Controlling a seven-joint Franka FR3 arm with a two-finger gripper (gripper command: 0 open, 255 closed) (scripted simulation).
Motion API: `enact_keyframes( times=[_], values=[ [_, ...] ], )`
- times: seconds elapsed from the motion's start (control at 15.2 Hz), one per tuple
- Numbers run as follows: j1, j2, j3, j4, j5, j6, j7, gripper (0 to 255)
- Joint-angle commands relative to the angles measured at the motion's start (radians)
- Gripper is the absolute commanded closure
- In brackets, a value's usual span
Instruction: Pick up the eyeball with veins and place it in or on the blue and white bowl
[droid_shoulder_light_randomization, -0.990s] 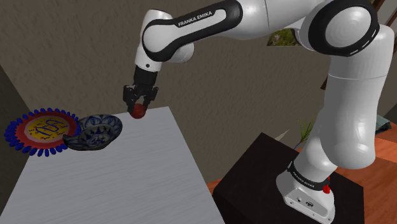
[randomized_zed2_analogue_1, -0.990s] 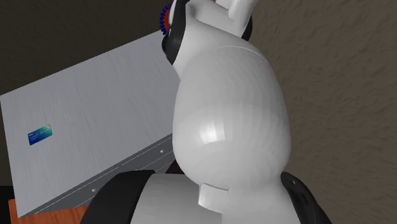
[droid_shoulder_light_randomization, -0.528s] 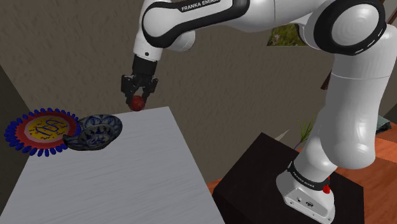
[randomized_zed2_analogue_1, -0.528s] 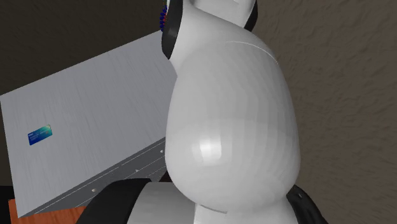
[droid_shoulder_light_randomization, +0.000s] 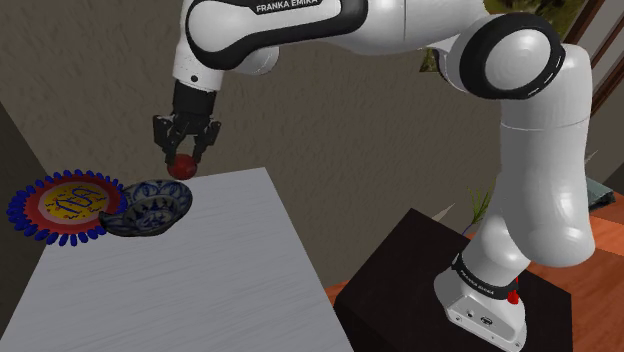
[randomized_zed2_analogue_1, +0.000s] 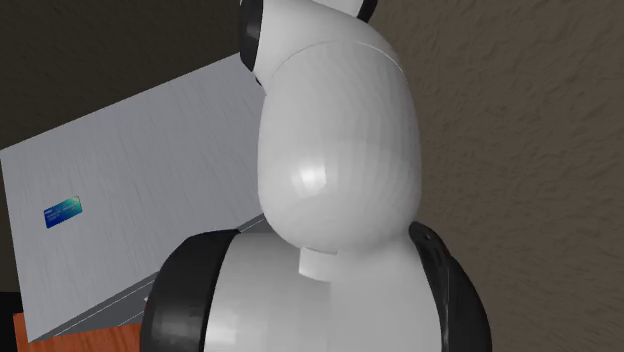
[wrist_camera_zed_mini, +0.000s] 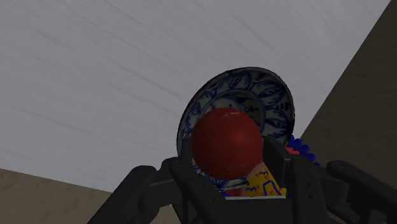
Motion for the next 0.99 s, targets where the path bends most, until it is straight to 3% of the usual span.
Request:
enact_keyframes(
  times=[0.0,0.33,0.92],
  values=[
    [0.035,0.087,0.000,0.133,-0.028,-0.037,0.044,255],
    [0.133,0.343,-0.010,0.557,-0.088,-0.186,0.137,255],
    [0.122,0.325,-0.009,0.405,-0.078,-0.055,0.111,255]
  ],
)
